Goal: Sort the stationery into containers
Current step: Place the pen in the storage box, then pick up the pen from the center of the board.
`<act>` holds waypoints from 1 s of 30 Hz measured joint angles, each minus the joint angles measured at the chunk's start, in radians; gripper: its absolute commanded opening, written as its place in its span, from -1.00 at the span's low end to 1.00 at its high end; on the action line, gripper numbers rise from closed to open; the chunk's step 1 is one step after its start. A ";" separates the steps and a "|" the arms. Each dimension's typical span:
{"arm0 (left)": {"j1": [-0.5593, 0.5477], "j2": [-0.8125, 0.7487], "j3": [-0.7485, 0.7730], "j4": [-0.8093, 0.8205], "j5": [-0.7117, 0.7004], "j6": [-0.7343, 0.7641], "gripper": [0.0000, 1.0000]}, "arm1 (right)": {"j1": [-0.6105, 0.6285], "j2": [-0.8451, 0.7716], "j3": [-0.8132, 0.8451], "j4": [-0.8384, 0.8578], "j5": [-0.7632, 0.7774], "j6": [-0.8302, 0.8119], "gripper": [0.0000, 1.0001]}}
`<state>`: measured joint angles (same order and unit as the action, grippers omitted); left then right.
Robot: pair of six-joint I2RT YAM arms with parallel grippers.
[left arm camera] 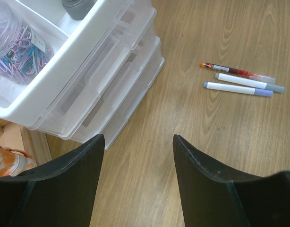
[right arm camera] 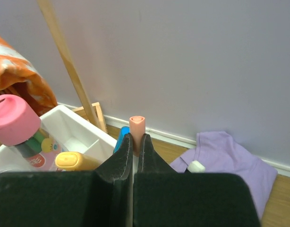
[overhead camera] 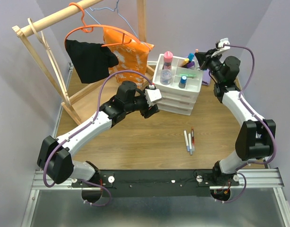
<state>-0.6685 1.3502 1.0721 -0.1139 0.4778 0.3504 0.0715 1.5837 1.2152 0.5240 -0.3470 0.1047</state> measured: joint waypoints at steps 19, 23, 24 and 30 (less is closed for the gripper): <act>0.000 0.011 0.000 0.001 0.002 0.001 0.37 | 0.000 -0.124 0.002 -0.039 0.106 0.069 -0.10; -0.002 0.011 0.009 -0.023 0.014 0.026 0.37 | 0.000 -0.213 0.025 -0.119 0.094 0.047 -0.14; -0.001 0.011 0.014 -0.035 0.017 0.029 0.37 | 0.000 -0.237 0.026 -0.148 0.089 0.040 -0.16; -0.001 -0.043 0.005 -0.105 0.021 0.064 0.38 | 0.004 -0.485 -0.016 -0.555 -0.153 -0.140 -0.14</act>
<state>-0.6697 1.3071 1.0775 -0.2188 0.4992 0.4141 0.0753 1.0985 1.1988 -0.0315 -0.5003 -0.0349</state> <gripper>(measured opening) 0.686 0.429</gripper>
